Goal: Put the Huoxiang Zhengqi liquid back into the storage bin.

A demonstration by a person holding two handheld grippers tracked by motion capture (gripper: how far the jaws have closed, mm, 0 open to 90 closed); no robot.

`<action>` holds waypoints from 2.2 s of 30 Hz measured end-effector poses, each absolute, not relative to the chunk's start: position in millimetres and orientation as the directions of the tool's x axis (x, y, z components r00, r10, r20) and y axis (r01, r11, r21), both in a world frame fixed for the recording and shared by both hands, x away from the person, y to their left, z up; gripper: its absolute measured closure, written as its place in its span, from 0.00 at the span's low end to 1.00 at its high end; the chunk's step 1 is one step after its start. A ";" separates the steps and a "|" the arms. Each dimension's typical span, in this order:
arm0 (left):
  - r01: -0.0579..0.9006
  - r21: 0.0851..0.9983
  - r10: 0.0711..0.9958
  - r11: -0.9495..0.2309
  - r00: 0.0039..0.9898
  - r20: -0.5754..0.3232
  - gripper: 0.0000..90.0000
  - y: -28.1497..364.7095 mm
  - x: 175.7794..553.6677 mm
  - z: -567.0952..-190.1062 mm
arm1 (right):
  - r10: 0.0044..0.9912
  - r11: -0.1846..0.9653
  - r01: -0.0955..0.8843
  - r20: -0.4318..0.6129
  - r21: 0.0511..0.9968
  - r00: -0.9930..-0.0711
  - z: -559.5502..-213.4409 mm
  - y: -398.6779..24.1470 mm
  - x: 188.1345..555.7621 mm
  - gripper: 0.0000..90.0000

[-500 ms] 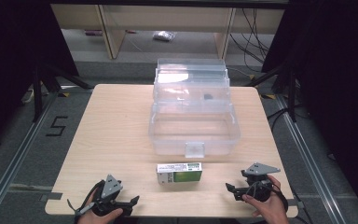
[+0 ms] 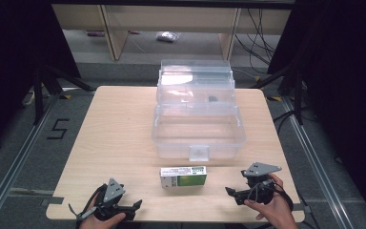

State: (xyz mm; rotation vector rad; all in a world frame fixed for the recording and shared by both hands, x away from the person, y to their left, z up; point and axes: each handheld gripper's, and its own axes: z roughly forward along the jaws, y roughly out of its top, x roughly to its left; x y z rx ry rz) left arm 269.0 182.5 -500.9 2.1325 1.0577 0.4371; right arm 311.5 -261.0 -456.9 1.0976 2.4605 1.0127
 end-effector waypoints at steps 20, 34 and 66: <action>0.554 0.732 0.796 -0.397 0.605 -0.027 0.17 178.1 269.0 -503.8 | 0.588 0.620 0.413 -0.047 0.667 -0.808 -404.9 -205.1 337.1 0.22; 0.553 0.719 0.787 -0.421 0.617 -0.014 0.17 179.8 269.0 -502.7 | 0.486 0.734 0.362 -0.073 0.575 -0.871 -395.3 -164.8 351.0 0.26; 0.553 0.722 0.791 -0.415 0.612 -0.014 0.17 181.7 268.9 -500.9 | 0.315 0.889 0.285 -0.027 0.359 -0.949 -408.4 -97.2 381.7 0.37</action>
